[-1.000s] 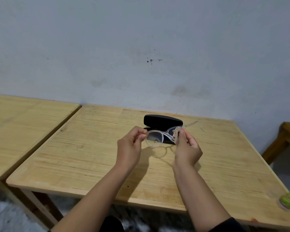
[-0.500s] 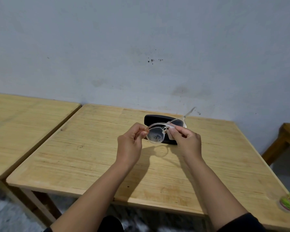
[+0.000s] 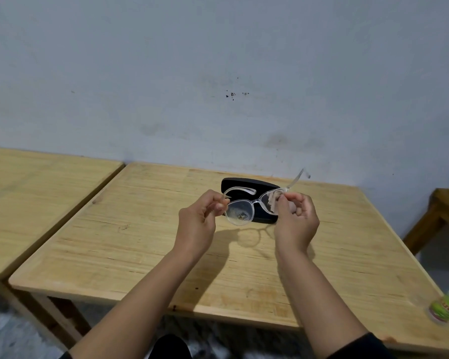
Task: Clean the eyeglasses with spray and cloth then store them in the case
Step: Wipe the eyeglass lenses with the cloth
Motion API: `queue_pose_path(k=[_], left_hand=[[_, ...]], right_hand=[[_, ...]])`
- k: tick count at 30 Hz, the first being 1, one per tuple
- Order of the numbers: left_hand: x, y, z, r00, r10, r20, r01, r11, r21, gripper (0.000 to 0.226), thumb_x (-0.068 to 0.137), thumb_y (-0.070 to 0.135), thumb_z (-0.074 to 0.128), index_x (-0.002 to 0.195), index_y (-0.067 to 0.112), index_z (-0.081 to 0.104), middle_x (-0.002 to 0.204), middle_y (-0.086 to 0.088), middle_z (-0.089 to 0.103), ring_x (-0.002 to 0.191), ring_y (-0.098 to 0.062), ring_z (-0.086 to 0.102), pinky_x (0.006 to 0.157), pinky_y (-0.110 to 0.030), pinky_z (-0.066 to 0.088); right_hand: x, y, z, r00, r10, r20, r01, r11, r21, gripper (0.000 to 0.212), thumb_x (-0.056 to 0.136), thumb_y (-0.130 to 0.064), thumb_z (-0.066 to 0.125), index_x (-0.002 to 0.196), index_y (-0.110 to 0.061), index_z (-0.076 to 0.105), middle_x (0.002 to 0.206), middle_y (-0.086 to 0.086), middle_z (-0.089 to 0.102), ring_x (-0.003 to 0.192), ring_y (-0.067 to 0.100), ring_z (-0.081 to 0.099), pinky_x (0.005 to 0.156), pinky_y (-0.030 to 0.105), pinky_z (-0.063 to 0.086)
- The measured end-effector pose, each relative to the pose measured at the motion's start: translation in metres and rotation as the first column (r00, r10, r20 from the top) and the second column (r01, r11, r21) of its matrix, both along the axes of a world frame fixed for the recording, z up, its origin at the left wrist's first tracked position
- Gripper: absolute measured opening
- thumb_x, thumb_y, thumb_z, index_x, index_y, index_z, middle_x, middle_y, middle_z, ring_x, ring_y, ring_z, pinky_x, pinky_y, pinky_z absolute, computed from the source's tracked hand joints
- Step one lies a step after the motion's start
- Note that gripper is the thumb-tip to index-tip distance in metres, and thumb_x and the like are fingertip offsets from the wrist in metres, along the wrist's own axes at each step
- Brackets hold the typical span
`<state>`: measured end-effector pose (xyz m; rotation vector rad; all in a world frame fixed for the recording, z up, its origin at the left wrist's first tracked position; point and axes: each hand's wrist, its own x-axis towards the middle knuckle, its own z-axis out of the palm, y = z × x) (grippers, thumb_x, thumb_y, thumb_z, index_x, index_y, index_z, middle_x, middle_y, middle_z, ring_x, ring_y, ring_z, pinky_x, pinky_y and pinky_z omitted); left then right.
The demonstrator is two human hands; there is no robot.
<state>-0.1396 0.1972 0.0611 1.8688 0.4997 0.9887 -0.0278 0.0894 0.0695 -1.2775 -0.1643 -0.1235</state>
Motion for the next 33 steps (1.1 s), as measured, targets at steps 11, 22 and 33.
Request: queue_pose_path(k=[11, 22, 33], left_hand=[[0.002, 0.0, 0.002, 1.0, -0.016, 0.004, 0.016, 0.999, 0.035, 0.05, 0.084, -0.016, 0.043, 0.075, 0.032, 0.055, 0.086, -0.004, 0.072, 0.085, -0.002, 0.068, 0.082, -0.033, 0.055], [0.006, 0.005, 0.007, 1.0, 0.004, 0.019, -0.005, 0.997, 0.081, 0.049, 0.083, -0.017, 0.043, 0.076, 0.03, 0.055, 0.081, 0.001, 0.07, 0.085, -0.002, 0.068, 0.078, -0.036, 0.056], [-0.001, 0.016, 0.009, 0.999, 0.05, 0.006, -0.051, 0.995, 0.083, 0.045, 0.086, -0.008, 0.048, 0.073, 0.035, 0.055, 0.076, -0.007, 0.07, 0.074, -0.02, 0.067, 0.074, -0.035, 0.055]], right_hand=[[-0.001, -0.001, 0.001, 0.999, 0.016, -0.041, -0.021, 0.993, -0.119, 0.022, 0.085, -0.01, 0.061, 0.096, -0.026, 0.071, 0.093, -0.005, 0.071, 0.064, 0.003, 0.058, 0.06, 0.009, 0.045], [0.004, -0.007, 0.008, 0.94, 0.34, -0.037, -0.339, 0.912, -0.231, 0.027, 0.084, -0.008, 0.06, 0.082, -0.03, 0.074, 0.063, -0.018, 0.069, 0.07, 0.007, 0.061, 0.071, 0.02, 0.051], [0.023, -0.017, 0.012, 0.811, 0.573, -0.114, -0.571, 0.736, -0.363, 0.028, 0.078, 0.004, 0.056, 0.069, -0.015, 0.076, 0.059, 0.001, 0.068, 0.05, 0.012, 0.057, 0.064, 0.029, 0.052]])
